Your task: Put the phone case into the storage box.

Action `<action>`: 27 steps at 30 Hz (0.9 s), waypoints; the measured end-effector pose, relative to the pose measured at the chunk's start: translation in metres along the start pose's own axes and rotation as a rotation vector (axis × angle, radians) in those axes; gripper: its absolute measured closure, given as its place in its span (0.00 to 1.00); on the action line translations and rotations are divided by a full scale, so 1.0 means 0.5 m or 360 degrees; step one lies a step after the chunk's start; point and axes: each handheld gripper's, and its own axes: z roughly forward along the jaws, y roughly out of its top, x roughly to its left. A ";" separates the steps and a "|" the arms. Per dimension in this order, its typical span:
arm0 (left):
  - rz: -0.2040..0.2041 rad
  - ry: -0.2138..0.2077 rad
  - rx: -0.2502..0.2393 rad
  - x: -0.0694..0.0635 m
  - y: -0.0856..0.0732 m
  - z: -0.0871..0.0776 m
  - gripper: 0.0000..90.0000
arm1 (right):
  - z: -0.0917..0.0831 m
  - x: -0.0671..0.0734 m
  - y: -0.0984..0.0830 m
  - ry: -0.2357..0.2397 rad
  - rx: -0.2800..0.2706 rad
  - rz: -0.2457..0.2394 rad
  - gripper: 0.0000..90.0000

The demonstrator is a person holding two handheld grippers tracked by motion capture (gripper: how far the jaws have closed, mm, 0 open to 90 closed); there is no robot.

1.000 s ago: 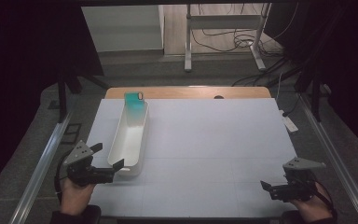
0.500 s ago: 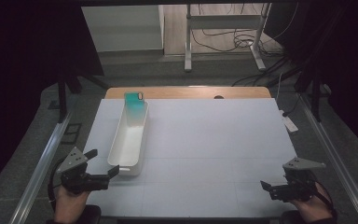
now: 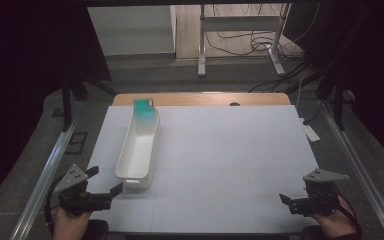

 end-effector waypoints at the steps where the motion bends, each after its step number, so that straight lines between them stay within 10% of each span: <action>1: 0.0002 0.0008 0.0007 -0.001 -0.003 -0.002 0.00 | 0.000 0.000 0.000 0.0000 0.0000 -0.0001 0.00; 27: 0.0017 0.0079 0.0116 -0.009 -0.032 -0.015 0.00 | 0.001 0.002 0.000 -0.0004 0.0008 -0.0010 0.00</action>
